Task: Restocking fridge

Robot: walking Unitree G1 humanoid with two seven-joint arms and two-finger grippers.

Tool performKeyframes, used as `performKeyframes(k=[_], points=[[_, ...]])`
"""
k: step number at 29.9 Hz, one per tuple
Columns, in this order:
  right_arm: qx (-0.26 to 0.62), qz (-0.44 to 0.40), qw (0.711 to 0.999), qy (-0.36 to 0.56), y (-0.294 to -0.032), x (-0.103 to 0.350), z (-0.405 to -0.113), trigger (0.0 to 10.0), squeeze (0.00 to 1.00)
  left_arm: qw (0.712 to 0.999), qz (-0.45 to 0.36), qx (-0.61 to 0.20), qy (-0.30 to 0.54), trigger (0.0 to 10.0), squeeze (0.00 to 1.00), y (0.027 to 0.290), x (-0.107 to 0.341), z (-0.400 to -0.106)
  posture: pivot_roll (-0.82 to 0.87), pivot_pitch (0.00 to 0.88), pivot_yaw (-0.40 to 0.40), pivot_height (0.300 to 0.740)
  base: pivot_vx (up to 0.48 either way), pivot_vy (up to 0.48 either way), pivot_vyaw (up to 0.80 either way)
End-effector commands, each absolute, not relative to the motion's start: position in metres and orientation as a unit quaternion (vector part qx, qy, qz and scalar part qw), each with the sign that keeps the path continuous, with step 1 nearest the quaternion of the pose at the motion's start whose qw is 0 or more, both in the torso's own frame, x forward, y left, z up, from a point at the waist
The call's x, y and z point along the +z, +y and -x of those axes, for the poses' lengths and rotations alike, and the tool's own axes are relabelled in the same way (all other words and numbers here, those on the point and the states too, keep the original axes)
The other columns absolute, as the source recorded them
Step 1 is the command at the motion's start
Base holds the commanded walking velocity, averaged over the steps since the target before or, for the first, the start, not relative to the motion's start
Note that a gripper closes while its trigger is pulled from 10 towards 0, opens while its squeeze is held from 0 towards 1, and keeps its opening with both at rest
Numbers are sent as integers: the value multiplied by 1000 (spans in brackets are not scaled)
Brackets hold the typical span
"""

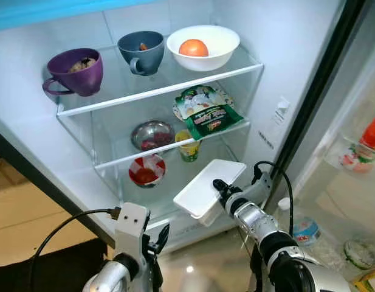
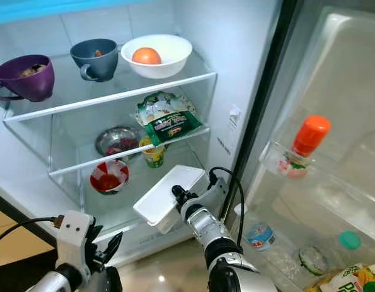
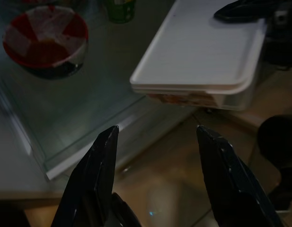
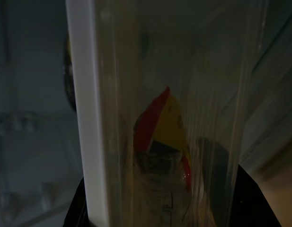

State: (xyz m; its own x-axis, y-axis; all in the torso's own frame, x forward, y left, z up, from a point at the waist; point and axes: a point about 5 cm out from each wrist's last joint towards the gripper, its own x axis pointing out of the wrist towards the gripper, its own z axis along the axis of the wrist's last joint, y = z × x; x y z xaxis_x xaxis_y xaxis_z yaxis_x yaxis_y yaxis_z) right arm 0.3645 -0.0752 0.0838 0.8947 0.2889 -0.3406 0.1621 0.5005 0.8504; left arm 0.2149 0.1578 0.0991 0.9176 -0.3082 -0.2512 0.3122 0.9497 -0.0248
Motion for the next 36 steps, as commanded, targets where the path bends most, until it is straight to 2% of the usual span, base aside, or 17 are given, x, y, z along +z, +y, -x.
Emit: performKeyframes(k=[1, 11, 12, 14, 15, 16, 22, 23, 24, 29, 36], points=[[56, -517, 822, 234, -50, 91, -364, 10000, 0, 976, -14, -162, 142, 10000, 0, 160, 98, -208, 210, 341, 35, 497, 0, 0, 0], [38, -570, 798, 193, -45, 114, -376, 10000, 0, 973, -3, -163, 161, 10000, 0, 152, 104, -184, 254, 394, 26, 497, 0, 0, 0], [34, -571, 798, 191, -45, 116, -377, 10000, 149, 973, -2, -161, 163, 10000, 0, 152, 105, -182, 258, 397, 23, 497, 0, 0, 0], [29, -574, 797, 186, -45, 120, -380, 10000, 851, 974, 0, -155, 166, 10000, 0, 151, 106, -180, 269, 402, 16, 497, 0, 0, 0], [29, -574, 797, 186, -45, 120, -380, 10000, 851, 974, 0, -155, 166, 10000, 0, 151, 106, -180, 269, 402, 16, 497, 0, 0, 0], [30, -578, 795, 182, -44, 123, -381, 10000, 1000, 975, 0, -151, 166, 10000, 0, 151, 107, -180, 274, 403, 13, 497, 0, 0, 0], [35, -597, 786, 154, -45, 137, -387, 10000, 1000, 976, 1, -141, 168, 10000, 0, 151, 108, -178, 284, 404, 8, 497, 0, 0, 0], [47, -599, 787, 141, -44, 145, -390, 10000, 655, 976, 2, -140, 169, 10000, 0, 149, 108, -176, 287, 397, -1, 497, 0, 0, 0], [57, -596, 790, 136, -44, 149, -391, 10000, 0, 975, 2, -139, 171, 10000, 0, 148, 108, -175, 282, 395, -5, 497, 0, 0, 0], [63, -557, 814, 152, -43, 142, -389, 10000, 0, 975, 3, -137, 174, 10000, 0, 146, 107, -175, 265, 390, -9, 497, 0, 0, 0], [30, -461, 867, 187, -64, 105, -376, 10000, 0, 975, 1, -140, 173, 10000, 0, 145, 106, -182, 225, 363, -8, 497, 0, 0, 0]])
